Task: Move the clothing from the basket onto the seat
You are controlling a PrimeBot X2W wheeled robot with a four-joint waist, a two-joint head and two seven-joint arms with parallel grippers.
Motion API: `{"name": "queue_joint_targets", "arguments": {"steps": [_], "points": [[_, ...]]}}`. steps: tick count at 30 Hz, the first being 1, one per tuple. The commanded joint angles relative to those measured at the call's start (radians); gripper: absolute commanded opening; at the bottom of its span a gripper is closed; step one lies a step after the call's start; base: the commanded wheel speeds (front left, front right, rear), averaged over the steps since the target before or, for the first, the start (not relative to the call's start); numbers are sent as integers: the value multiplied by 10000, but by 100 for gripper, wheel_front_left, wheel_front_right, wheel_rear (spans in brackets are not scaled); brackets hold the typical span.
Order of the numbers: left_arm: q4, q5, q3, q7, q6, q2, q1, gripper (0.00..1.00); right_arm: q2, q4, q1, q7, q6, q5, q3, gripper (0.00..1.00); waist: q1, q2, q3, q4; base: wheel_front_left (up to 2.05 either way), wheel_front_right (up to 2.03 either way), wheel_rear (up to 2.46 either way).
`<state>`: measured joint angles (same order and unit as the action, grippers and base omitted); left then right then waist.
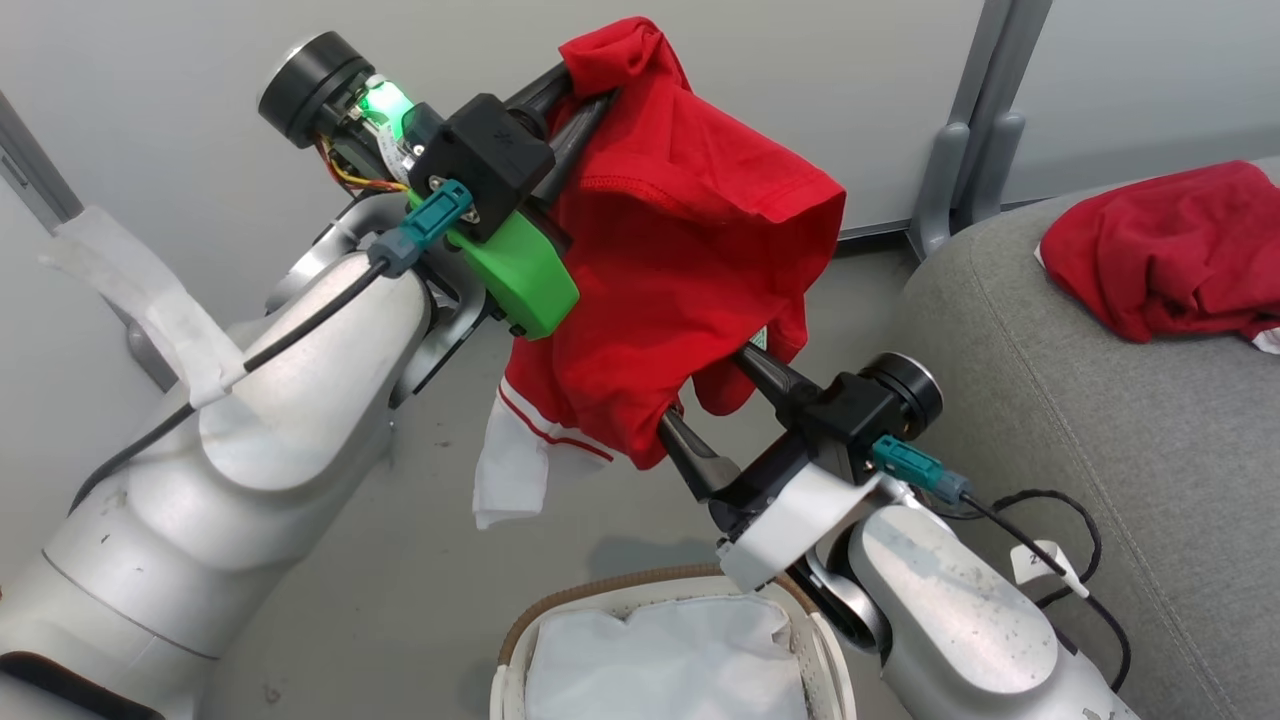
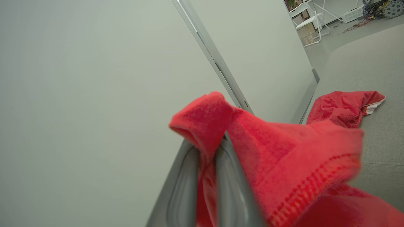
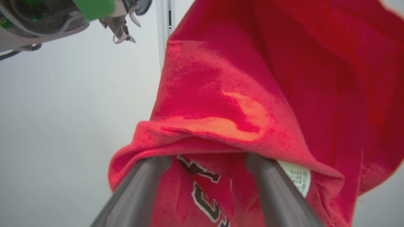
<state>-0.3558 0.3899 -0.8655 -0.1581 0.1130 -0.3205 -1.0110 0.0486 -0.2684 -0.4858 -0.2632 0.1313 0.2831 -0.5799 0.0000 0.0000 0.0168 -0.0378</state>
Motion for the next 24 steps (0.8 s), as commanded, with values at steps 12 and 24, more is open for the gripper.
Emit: {"name": "queue_joint_targets", "arguments": {"steps": [12,24], "points": [[-199,429,22,-92,-134,-23,486,0,35,-107,-406,-24,-11,170,417,0,0,0,33,219,0,0,0],[-799,1160,234,-246,-372,-377,1675,0,34,180,-19,-24,-11,-184,1032,0,0,0,-48,-15,0,0,0]]}}
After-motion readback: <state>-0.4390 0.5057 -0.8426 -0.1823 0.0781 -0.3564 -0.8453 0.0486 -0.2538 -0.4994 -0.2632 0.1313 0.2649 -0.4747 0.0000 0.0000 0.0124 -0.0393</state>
